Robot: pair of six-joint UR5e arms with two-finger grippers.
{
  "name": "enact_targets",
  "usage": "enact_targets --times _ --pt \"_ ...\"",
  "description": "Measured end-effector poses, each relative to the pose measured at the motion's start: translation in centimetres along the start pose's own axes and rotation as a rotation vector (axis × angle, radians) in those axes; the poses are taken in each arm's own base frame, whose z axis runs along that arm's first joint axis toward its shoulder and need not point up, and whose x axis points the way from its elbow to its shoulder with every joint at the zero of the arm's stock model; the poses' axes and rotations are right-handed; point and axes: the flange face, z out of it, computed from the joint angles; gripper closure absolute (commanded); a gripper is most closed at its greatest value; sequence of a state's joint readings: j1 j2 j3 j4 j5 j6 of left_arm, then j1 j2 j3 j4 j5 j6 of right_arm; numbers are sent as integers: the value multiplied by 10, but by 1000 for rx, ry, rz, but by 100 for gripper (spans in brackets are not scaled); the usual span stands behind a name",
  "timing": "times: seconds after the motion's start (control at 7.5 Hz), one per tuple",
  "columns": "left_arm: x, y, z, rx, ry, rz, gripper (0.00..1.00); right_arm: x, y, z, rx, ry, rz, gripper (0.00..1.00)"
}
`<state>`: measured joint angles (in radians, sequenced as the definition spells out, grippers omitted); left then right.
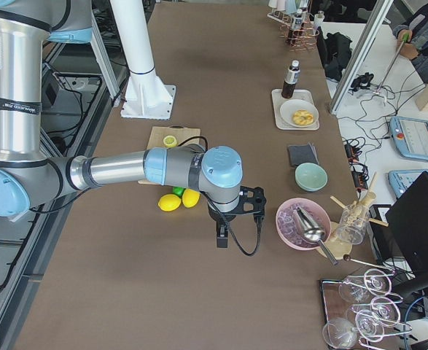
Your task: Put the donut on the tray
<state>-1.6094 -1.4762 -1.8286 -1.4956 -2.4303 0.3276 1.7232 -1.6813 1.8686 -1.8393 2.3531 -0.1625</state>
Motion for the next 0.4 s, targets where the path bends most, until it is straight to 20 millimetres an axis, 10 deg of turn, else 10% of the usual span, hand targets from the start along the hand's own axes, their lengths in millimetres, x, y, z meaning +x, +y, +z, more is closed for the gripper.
enact_targets --times 0.4 --pt "-2 5 3 -5 3 -7 2 1 0 -1 2 0 1 0"
